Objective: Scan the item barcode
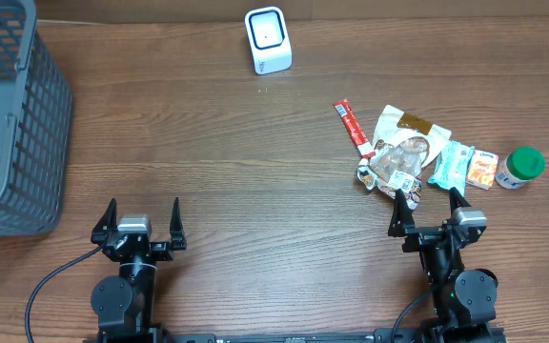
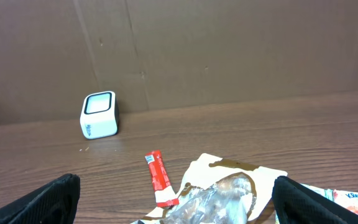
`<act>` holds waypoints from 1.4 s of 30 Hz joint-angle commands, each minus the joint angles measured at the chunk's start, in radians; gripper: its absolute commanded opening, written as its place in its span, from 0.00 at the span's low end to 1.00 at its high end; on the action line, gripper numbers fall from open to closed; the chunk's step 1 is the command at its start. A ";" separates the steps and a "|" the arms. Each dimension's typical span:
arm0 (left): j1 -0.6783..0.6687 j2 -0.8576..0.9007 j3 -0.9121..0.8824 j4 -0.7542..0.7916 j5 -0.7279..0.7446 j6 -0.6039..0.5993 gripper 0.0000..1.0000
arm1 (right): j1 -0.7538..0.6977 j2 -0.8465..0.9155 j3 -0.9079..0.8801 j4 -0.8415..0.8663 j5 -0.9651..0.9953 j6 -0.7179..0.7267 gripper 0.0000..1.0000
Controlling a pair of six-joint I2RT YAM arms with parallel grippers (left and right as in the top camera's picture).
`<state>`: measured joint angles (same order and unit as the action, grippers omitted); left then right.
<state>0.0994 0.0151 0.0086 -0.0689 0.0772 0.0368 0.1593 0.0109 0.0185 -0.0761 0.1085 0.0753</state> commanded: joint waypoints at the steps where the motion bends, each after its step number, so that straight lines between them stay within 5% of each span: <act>1: -0.004 -0.011 -0.004 -0.003 -0.007 0.024 1.00 | -0.003 -0.008 -0.011 0.003 0.002 0.004 1.00; 42: -0.004 -0.011 -0.004 -0.003 -0.007 0.023 1.00 | -0.007 -0.008 -0.011 0.003 0.002 -0.083 1.00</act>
<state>0.0994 0.0151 0.0086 -0.0689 0.0769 0.0372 0.1566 0.0109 0.0185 -0.0761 0.1085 -0.0002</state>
